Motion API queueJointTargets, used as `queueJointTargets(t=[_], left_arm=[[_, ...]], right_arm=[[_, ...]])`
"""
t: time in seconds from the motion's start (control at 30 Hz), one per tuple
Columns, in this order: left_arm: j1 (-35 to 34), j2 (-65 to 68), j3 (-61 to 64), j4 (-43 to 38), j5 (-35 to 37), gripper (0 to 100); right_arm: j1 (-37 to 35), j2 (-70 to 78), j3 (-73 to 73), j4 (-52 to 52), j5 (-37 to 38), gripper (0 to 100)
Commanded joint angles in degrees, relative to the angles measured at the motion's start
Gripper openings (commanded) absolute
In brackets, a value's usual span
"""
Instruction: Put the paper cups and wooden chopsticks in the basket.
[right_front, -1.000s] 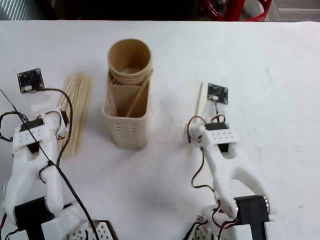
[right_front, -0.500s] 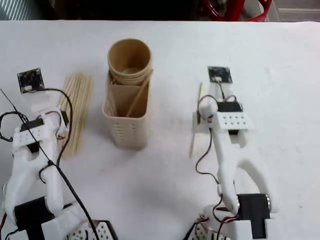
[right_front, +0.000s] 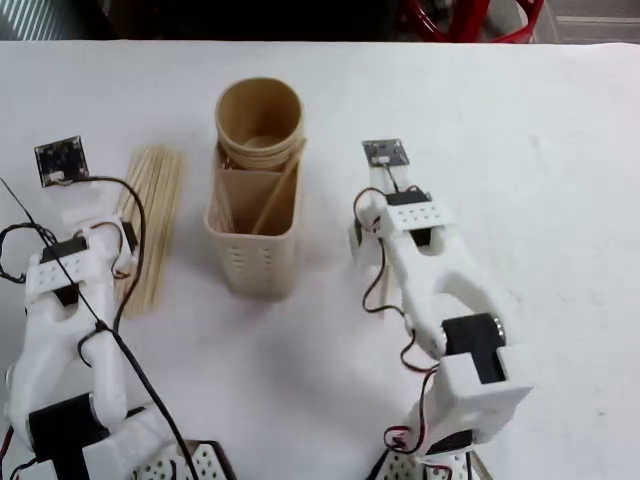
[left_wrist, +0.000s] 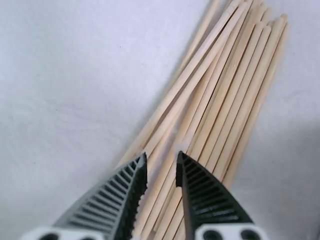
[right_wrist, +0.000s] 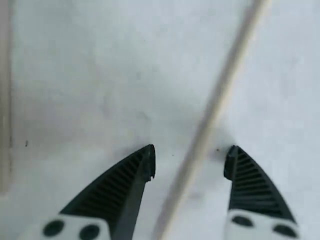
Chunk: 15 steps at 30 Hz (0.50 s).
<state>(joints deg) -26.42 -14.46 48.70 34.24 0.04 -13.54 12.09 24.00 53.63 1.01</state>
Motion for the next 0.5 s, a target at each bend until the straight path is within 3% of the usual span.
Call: queueJointTargets(t=[0.0, 0.2, 0.47], left_arm=[[-0.3, -0.6, -0.7, -0.6, 0.7, 11], [-0.3, -0.6, -0.7, -0.6, 0.7, 11], [-0.3, -0.6, -0.7, -0.8, 0.7, 11]], right_arm=[[0.9, 1.2, -2.4, -0.9, 0.1, 14.9], [3.2, 2.4, -2.4, -0.8, 0.1, 3.2], [3.3, -1.7, -2.7, 4.3, 0.5, 1.7]])
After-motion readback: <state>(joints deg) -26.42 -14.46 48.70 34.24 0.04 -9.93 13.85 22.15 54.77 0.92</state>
